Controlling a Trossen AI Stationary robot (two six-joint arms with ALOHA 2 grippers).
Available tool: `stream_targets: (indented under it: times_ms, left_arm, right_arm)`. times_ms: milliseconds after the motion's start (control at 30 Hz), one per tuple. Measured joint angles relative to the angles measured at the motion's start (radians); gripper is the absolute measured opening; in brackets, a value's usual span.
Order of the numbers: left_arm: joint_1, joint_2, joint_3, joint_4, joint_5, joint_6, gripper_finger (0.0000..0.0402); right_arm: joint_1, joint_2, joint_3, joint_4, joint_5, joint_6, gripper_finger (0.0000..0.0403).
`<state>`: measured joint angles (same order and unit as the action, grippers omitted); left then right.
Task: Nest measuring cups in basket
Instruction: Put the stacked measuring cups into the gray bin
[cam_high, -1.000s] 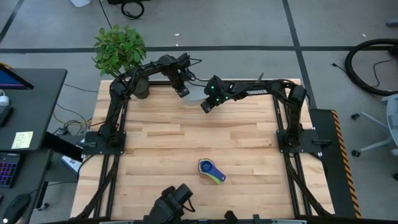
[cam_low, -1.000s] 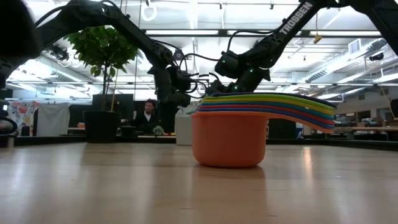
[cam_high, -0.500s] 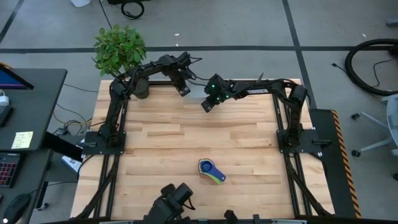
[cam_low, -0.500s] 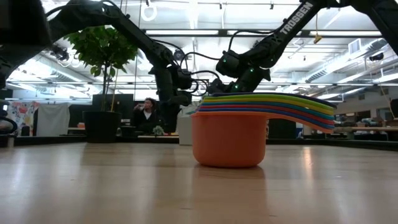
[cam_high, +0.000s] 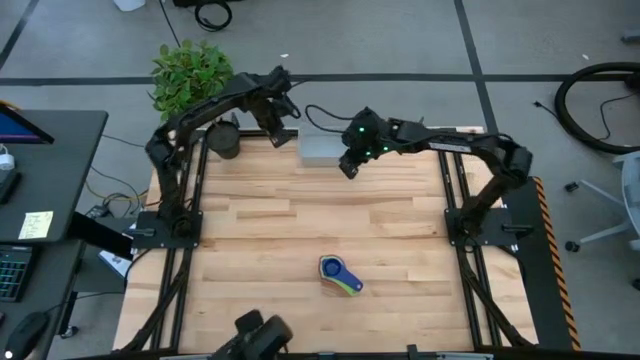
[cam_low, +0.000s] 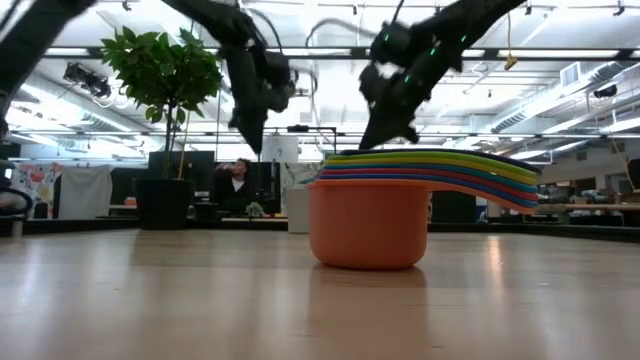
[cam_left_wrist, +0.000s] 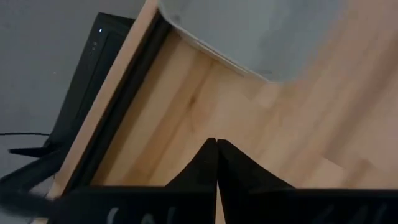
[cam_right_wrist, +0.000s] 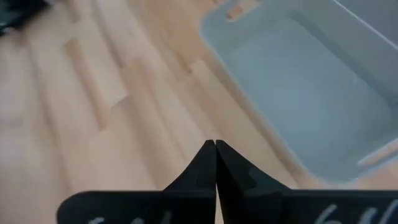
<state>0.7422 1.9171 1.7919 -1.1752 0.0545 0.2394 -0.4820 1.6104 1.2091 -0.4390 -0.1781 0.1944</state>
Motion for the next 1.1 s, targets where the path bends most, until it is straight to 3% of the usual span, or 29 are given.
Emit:
stream_targets:
  times_ms: [200, 433, 600, 767, 1100]
  left_arm:
    - [-0.093, -0.156, 0.000, -0.078, 0.032, -0.035, 0.0004]
    - [-0.237, -0.265, 0.001, -0.187, 0.166, -0.096, 0.0005]
    - [-0.346, -0.277, 0.001, -0.269, 0.187, -0.020, 0.0009]
    - [-0.436, -0.276, 0.001, -0.299, 0.271, -0.023, 0.0041]
    - [-0.606, -0.275, 0.001, -0.318, 0.325, -0.315, 0.0110]
  right_arm:
    - [0.012, -0.126, 0.000, -0.058, -0.129, 0.015, 0.0023]
    - [0.061, -0.198, 0.000, -0.161, -0.345, 0.072, 0.0058]
    - [0.162, -0.196, 0.000, -0.241, -0.404, 0.074, 0.0092]
    - [0.265, -0.187, 0.000, -0.264, -0.403, 0.095, 0.0138]
    - [0.419, -0.187, 0.000, -0.280, -0.514, 0.085, 0.0199]
